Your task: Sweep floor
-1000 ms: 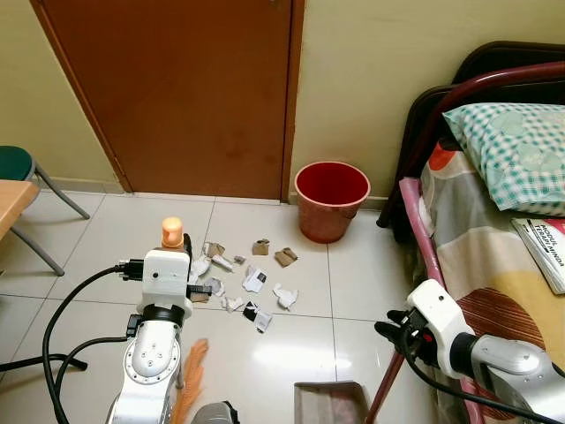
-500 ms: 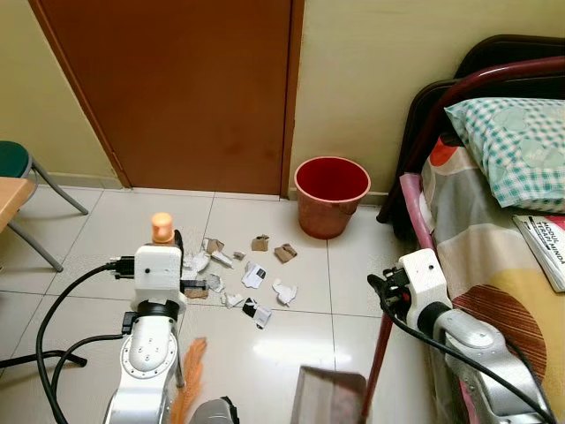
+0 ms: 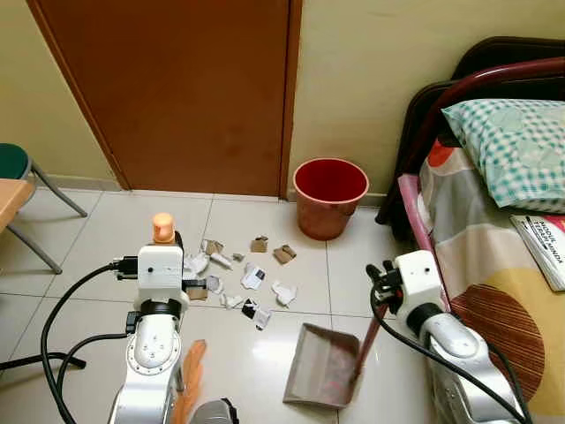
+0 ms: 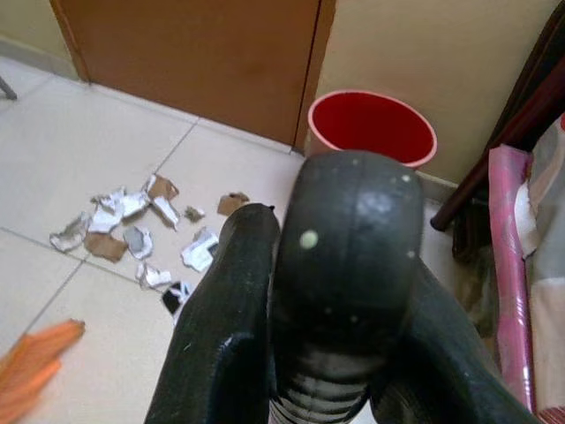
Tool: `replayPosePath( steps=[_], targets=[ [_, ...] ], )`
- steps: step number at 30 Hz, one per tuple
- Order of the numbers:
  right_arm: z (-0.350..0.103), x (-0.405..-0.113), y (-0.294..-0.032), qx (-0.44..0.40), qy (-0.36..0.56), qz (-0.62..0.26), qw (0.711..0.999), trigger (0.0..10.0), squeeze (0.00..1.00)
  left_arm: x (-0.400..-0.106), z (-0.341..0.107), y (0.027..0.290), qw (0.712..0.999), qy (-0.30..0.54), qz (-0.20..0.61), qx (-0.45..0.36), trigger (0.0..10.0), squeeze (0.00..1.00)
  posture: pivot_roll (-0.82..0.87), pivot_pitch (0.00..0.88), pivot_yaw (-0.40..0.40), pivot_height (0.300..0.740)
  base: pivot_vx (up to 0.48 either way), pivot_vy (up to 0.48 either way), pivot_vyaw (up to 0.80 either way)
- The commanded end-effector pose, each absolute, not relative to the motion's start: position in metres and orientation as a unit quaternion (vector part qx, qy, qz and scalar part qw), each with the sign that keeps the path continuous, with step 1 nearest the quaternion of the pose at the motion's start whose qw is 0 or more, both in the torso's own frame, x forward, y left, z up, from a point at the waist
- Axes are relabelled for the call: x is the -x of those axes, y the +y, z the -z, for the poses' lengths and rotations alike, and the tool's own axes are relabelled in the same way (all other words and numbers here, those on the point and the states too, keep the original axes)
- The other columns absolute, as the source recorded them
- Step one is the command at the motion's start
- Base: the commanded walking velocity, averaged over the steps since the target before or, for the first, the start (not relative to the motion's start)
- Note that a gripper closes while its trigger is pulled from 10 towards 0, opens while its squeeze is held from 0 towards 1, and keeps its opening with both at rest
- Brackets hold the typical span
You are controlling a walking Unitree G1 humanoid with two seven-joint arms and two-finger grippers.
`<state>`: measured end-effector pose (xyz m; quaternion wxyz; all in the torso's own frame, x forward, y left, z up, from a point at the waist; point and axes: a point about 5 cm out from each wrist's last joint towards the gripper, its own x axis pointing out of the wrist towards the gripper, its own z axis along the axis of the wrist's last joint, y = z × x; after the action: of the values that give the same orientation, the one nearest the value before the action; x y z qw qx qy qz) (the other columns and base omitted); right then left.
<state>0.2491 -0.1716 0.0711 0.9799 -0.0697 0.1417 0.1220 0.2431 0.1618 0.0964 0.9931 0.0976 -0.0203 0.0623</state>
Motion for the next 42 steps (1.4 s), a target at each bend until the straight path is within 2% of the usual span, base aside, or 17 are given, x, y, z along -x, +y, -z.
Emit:
replayPosePath(
  steps=[1, 11, 20, 33, 42],
  targets=[
    [-0.078, -0.257, -0.17, 0.092, 0.116, -0.116, 0.982, 10.0, 0.0, -0.246, -0.101, 0.163, 0.993, -0.036, -0.061, -0.099, 10.0, 0.0, 0.0, 0.029, -0.011, 0.74, 0.0, 0.0, 0.0],
    [-0.089, -0.268, -0.173, 0.079, 0.067, -0.083, 0.991, 10.0, 0.0, -0.252, -0.11, 0.158, 0.994, -0.061, -0.032, -0.087, 10.0, 0.0, 0.0, 0.04, -0.015, 0.74, 0.0, 0.0, 0.0],
    [-0.089, -0.268, -0.172, 0.072, 0.062, -0.092, 0.991, 10.0, 0.0, -0.25, -0.11, 0.157, 0.994, -0.062, -0.027, -0.084, 10.0, 0.0, -0.01, 0.05, -0.018, 0.74, 0.053, 0.0, 0.0],
    [-0.087, -0.279, -0.163, 0.094, 0.073, -0.122, 0.985, 10.0, 0.0, -0.253, -0.117, 0.154, 0.994, -0.074, -0.03, -0.079, 10.0, 0.0, 0.0, 0.06, -0.027, 0.74, 0.292, 0.0, 0.0],
    [-0.076, -0.275, -0.164, 0.109, 0.101, -0.137, 0.979, 10.0, 0.0, -0.252, -0.118, 0.156, 0.993, -0.074, -0.03, -0.082, 10.0, 0.0, 0.0, 0.06, -0.027, 0.74, 0.366, 0.0, 0.0]
  ],
)
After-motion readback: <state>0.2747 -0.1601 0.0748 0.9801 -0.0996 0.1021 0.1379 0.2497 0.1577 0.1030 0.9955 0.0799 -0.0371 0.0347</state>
